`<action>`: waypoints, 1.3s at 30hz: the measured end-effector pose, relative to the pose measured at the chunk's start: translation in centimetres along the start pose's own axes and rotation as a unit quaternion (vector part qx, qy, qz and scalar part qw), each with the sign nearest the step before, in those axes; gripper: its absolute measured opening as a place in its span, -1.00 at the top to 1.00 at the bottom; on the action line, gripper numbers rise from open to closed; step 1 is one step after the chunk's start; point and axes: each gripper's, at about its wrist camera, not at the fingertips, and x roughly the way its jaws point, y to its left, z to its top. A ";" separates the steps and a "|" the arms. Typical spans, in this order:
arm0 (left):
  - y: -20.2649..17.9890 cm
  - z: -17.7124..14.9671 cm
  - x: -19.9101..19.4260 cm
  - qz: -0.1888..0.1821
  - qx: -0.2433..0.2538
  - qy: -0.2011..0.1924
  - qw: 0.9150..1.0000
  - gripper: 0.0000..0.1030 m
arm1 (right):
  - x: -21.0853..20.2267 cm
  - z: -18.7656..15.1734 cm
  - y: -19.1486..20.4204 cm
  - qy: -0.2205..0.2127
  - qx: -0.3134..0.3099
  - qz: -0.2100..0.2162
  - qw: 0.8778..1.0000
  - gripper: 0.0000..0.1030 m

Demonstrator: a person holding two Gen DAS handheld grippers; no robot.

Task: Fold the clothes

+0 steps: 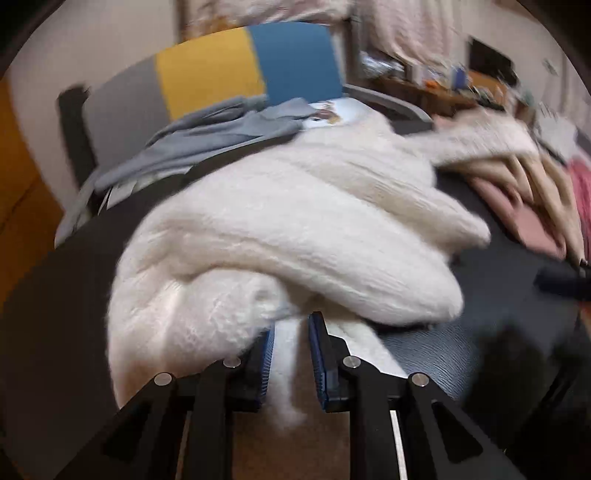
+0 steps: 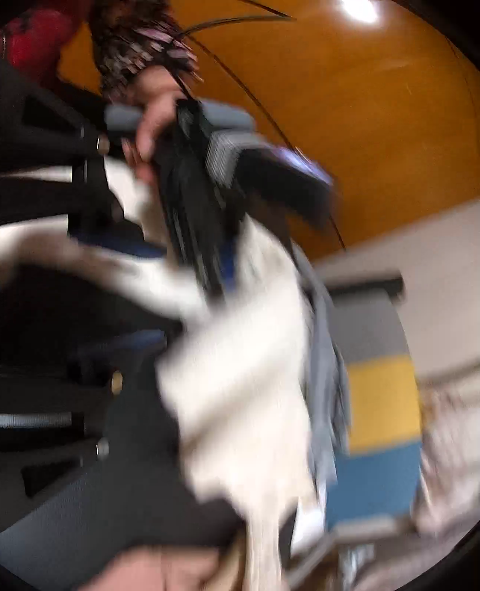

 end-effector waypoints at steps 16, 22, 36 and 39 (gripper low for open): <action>6.1 -1.8 -4.2 0.052 0.049 -0.085 0.994 0.59 | 8.7 7.8 -13.4 0.067 0.169 -0.081 0.980 -0.21; 5.1 -0.8 -3.0 0.095 0.123 -0.100 0.983 0.57 | 9.8 7.7 -14.3 0.069 0.228 -0.073 0.968 -0.21; 8.8 0.9 -0.3 0.033 0.077 -0.081 0.993 0.54 | 11.4 8.4 -12.6 0.058 0.215 -0.059 0.973 0.83; 9.5 -0.8 -1.7 0.009 0.053 -0.089 0.995 0.54 | 8.7 8.7 -11.7 0.001 0.217 -0.033 0.976 0.85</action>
